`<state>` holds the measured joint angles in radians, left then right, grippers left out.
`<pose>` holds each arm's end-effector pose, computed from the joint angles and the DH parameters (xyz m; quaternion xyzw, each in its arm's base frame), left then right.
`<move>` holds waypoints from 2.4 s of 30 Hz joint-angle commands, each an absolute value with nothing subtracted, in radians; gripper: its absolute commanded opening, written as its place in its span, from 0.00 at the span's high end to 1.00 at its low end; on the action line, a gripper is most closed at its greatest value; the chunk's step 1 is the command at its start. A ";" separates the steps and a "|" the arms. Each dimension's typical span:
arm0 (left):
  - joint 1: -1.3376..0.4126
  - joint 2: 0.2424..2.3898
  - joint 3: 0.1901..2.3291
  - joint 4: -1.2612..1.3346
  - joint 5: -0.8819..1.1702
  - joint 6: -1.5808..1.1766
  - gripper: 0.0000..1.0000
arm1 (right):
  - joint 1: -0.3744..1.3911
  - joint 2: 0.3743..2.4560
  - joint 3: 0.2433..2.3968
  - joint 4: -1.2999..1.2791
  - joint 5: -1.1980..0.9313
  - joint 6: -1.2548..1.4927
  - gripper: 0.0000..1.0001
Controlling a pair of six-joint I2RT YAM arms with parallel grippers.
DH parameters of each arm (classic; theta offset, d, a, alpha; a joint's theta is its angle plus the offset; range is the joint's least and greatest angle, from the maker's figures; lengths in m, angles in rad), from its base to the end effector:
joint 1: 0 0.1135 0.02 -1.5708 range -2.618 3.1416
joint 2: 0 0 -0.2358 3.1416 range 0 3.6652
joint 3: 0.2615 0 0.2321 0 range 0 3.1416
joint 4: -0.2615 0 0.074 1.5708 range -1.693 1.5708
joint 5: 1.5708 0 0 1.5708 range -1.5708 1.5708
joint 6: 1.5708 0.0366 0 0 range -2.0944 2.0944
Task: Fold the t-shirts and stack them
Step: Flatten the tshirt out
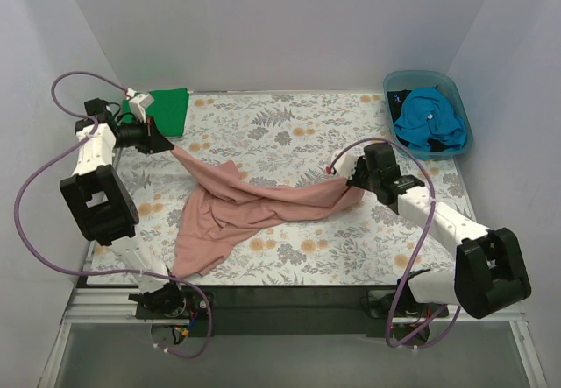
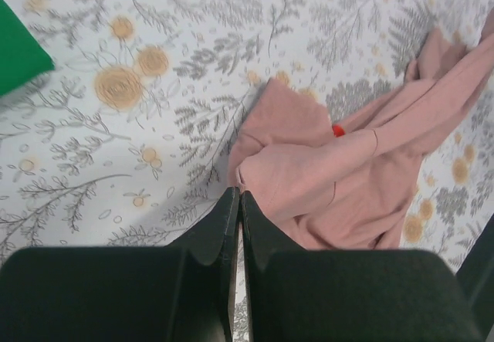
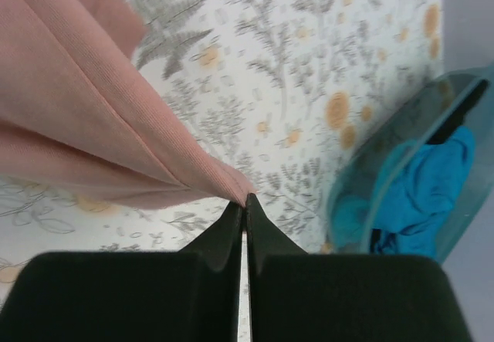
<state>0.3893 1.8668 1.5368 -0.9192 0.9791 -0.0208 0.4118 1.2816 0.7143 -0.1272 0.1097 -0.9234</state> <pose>0.3355 0.1048 0.2336 -0.1037 0.8682 -0.4304 0.2239 0.2389 0.1000 0.1990 -0.5415 0.7245 -0.1552 0.3973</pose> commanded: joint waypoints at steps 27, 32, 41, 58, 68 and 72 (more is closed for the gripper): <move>0.405 1.122 1.723 -0.009 0.427 -0.680 1.00 | 0.213 1.188 1.865 -0.446 0.058 -0.764 0.99; 0.405 0.960 1.671 0.090 0.344 -0.637 1.00 | 0.213 1.054 1.859 -0.391 0.075 -0.761 0.99; 0.403 0.874 1.767 0.127 0.226 -0.497 1.00 | 0.212 0.887 1.871 -0.270 0.066 -0.820 0.99; 0.402 0.943 1.393 -0.043 0.609 -0.472 1.00 | 0.212 1.022 1.337 -0.058 -0.051 -0.917 0.99; 0.194 1.204 1.008 -0.005 0.537 -0.341 1.00 | 0.213 1.325 1.063 0.143 -0.149 -0.951 0.99; 0.101 1.422 0.968 0.132 0.399 -0.301 1.00 | 0.213 1.570 1.129 0.186 -0.117 -0.939 0.99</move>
